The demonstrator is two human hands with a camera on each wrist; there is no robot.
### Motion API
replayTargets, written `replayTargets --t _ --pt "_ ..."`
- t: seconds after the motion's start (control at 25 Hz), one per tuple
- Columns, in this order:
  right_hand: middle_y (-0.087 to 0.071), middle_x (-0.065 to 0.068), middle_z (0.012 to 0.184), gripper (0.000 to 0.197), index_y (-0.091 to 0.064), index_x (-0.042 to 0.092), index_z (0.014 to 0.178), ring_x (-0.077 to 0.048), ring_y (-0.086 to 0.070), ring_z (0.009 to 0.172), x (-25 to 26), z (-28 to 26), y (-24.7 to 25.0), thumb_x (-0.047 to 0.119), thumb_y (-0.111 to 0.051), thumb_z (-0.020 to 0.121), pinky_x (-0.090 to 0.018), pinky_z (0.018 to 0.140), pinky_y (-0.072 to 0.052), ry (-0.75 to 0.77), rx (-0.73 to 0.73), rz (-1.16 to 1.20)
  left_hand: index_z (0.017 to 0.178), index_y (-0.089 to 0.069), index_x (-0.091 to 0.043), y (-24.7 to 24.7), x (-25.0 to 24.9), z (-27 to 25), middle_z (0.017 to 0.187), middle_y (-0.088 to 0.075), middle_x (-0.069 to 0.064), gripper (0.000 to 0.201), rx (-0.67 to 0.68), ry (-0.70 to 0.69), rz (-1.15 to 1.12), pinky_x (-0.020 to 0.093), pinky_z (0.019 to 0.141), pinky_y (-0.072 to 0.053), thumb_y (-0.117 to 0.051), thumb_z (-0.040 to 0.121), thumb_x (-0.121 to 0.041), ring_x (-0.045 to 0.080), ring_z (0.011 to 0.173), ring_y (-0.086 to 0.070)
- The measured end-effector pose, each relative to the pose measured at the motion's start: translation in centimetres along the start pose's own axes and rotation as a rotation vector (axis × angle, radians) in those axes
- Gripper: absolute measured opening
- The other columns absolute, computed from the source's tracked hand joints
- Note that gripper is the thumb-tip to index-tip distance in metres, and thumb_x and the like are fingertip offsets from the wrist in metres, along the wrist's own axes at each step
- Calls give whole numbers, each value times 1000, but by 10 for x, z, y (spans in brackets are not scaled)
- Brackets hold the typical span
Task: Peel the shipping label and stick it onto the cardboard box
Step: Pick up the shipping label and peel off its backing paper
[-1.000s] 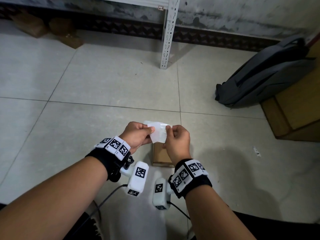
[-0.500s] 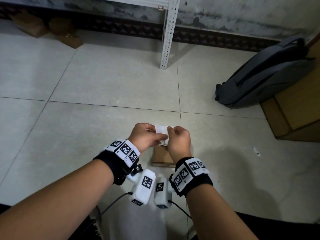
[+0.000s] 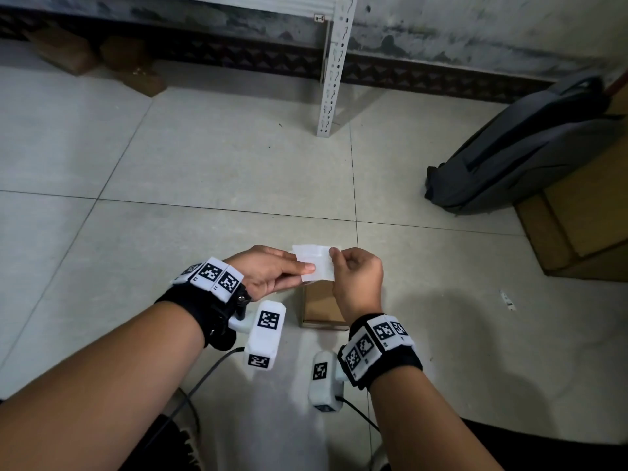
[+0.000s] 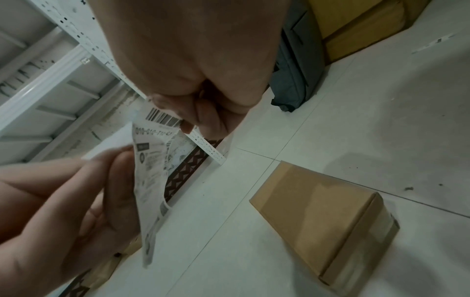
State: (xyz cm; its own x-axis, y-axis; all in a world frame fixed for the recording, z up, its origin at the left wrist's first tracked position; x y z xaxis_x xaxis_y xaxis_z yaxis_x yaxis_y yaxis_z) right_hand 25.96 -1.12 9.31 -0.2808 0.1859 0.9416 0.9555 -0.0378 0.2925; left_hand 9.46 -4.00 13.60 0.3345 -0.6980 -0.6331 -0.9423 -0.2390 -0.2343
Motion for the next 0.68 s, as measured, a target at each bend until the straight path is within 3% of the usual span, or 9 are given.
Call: replayTargets --t 0.16,0.24,0.4,0.56,0.68 --pt "-60 -4 56 32 -67 0 69 -16 -48 51 1 2 3 19 -72 93 -29 55 -43 10 2 51 78 -62 -5 9 -4 -1 95 -74 15 18 -24 25 32 22 71 -61 -77 77 4 21 80 -75" --pt "-63 -6 58 30 -70 -1 71 -18 -51 52 -2 3 5 19 -73 93 -30 56 -44 -6 7 88 75 -62 -6 12 -5 -2 89 -74 12 18 -23 32 53 20 68 -61 -77 77 4 18 76 -75" --pt "-64 -4 58 28 -72 2 72 -19 -52 53 -6 5 9 22 -75 92 -32 60 -46 -38 4 130 76 -63 -3 17 -7 -4 90 -75 16 14 -11 62 35 25 73 -60 -74 78 6 24 77 -76" --pt "-64 -5 59 29 -72 3 70 -20 -52 55 -9 9 14 23 -77 90 -35 63 -47 -74 -18 163 74 -65 -3 22 -10 -6 83 -75 14 12 -19 69 62 19 64 -61 -74 80 4 22 72 -76" --pt "-65 -4 61 28 -73 7 67 -20 -53 56 -12 10 19 23 -79 89 -35 64 -46 -115 -23 188 75 -70 0 26 -10 -5 78 -75 12 7 -27 78 82 18 64 -60 -73 81 3 20 69 -75"
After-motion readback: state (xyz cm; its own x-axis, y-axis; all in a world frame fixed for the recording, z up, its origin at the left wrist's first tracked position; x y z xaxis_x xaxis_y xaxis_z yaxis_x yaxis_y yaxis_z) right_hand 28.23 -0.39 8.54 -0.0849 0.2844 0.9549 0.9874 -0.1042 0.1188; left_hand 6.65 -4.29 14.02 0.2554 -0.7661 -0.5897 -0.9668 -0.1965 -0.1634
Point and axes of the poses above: each hand's wrist, its own z-axis towards the middle knuckle, its own y-axis out of the back of the hand, x = y × z, the point moved 1 cm from there along z, towards the middle knuckle
